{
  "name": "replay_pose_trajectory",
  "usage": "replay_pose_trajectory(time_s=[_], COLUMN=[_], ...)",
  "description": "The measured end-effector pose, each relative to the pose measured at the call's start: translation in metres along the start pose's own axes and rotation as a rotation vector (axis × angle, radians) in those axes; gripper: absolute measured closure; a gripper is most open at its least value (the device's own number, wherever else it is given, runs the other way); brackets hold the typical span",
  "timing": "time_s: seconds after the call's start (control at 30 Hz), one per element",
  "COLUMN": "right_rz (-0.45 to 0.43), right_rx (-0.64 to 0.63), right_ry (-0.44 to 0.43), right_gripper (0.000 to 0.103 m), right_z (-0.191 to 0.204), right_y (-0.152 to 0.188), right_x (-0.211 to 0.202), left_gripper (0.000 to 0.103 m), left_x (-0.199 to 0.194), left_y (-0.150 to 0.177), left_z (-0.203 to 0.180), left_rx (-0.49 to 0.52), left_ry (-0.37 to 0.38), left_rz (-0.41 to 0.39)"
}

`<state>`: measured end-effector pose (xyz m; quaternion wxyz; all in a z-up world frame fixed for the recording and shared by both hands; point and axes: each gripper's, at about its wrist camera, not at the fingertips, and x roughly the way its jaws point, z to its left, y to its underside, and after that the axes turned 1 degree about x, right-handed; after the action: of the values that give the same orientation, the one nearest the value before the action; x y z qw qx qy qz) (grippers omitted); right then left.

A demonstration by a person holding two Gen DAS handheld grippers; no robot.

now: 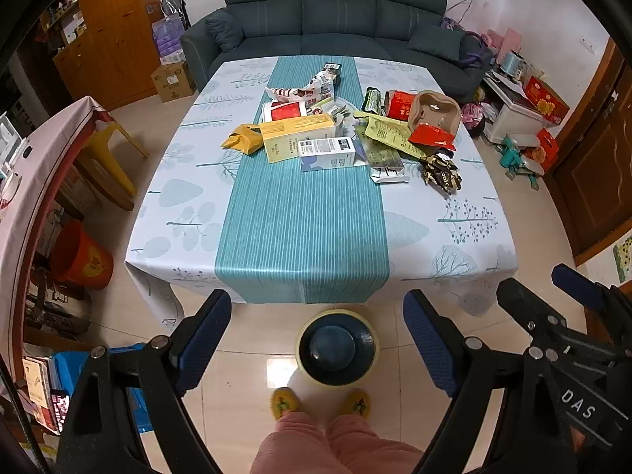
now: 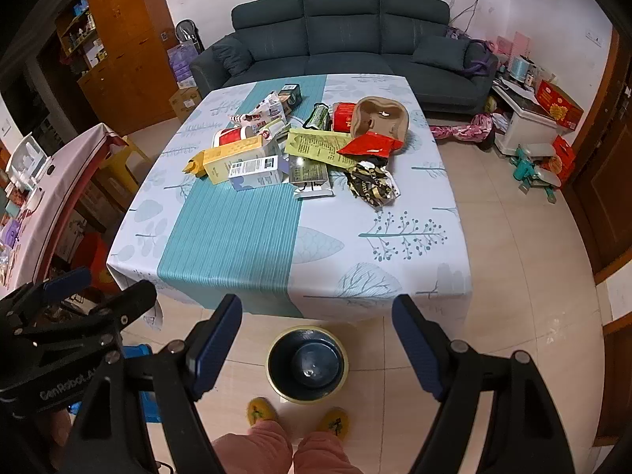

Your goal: Collect trash

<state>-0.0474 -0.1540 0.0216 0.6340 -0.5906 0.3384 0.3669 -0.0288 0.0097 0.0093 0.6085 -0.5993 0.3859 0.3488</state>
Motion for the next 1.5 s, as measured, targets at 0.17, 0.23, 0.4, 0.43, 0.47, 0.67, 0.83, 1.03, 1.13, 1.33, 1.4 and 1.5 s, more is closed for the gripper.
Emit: replay_pose_trajectory(time_s=[0.17, 0.23, 0.4, 0.43, 0.47, 0.67, 0.83, 1.03, 1.13, 1.33, 1.4, 1.5], right_rz=[0.003, 0.000, -0.003, -0.009, -0.014, -0.046, -0.096, -0.124, -0.130, -0.090, -0.062, -0.014], right_rx=[0.017, 0.032, 0.079, 0.088, 0.092, 0.124, 0.129, 0.137, 0.152, 0.174, 0.163, 0.116], right_ry=[0.013, 0.030, 0.041, 0.049, 0.054, 0.078, 0.101, 0.121, 0.116, 0.058, 0.027, 0.011], right_gripper=[0.024, 0.024, 0.024, 0.024, 0.024, 0.024, 0.024, 0.024, 0.024, 0.024, 0.024, 0.024], right_z=[0.013, 0.019, 0.027, 0.031, 0.032, 0.044, 0.048, 0.040, 0.027, -0.015, -0.034, -0.058], right_y=[0.000, -0.001, -0.001, -0.001, 0.001, 0.000, -0.003, -0.012, -0.021, -0.049, -0.067, -0.092], right_x=[-0.006, -0.007, -0.011, -0.014, -0.015, -0.030, -0.043, -0.050, -0.046, -0.014, 0.005, 0.039], left_gripper=[0.016, 0.016, 0.016, 0.016, 0.016, 0.016, 0.016, 0.016, 0.016, 0.016, 0.016, 0.016], left_x=[-0.006, -0.008, -0.013, -0.014, -0.015, -0.029, -0.040, -0.039, -0.034, 0.000, 0.017, 0.046], left_y=[-0.005, -0.007, -0.015, -0.016, -0.017, -0.027, -0.034, -0.050, -0.059, -0.090, -0.103, -0.122], left_z=[0.012, 0.016, 0.026, 0.027, 0.028, 0.038, 0.040, 0.036, 0.027, 0.000, -0.007, -0.020], left_rx=[0.014, 0.034, 0.073, 0.082, 0.090, 0.119, 0.120, 0.092, 0.089, 0.081, 0.040, -0.015], left_ry=[0.023, 0.033, 0.060, 0.061, 0.063, 0.095, 0.135, 0.189, 0.190, 0.144, 0.149, 0.160], left_rz=[-0.001, 0.005, 0.002, -0.001, -0.002, -0.039, -0.094, -0.116, -0.118, -0.068, -0.042, -0.005])
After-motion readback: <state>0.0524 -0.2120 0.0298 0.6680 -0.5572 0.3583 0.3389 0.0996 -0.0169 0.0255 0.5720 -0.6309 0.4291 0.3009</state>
